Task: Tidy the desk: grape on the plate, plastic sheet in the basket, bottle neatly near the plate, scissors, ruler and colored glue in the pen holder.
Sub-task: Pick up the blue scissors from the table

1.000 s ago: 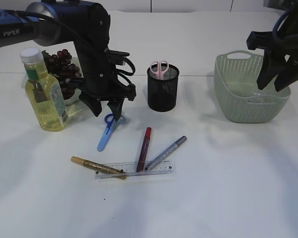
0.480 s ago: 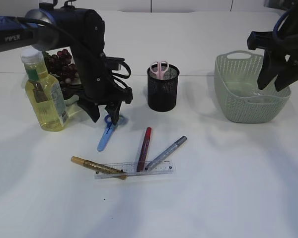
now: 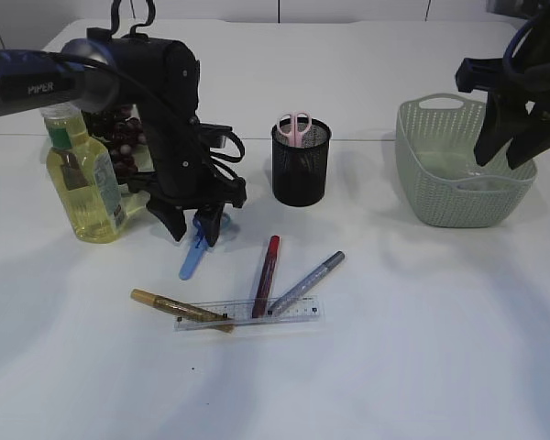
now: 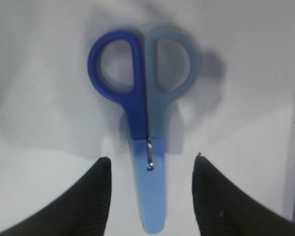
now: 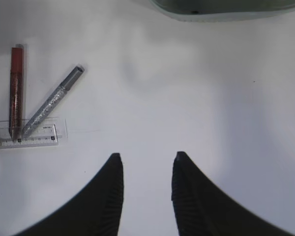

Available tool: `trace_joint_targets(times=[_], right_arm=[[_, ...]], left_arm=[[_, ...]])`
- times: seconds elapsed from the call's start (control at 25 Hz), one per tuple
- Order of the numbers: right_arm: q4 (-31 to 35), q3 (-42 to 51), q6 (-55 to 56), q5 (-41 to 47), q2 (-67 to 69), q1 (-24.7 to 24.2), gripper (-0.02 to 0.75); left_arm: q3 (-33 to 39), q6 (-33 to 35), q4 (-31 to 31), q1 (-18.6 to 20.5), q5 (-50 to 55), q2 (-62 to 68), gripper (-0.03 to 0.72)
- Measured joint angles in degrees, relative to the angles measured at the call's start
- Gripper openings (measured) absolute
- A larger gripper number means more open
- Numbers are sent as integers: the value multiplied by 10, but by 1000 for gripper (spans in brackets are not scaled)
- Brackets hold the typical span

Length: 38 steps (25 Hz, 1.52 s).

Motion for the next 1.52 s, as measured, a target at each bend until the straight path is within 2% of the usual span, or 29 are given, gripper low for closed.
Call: trace_joint_targets(times=[1.52], right_arm=[[0,0,-1,-1,0,0,282]], left_arm=[[-1,10,-14,0,-1,17,365]])
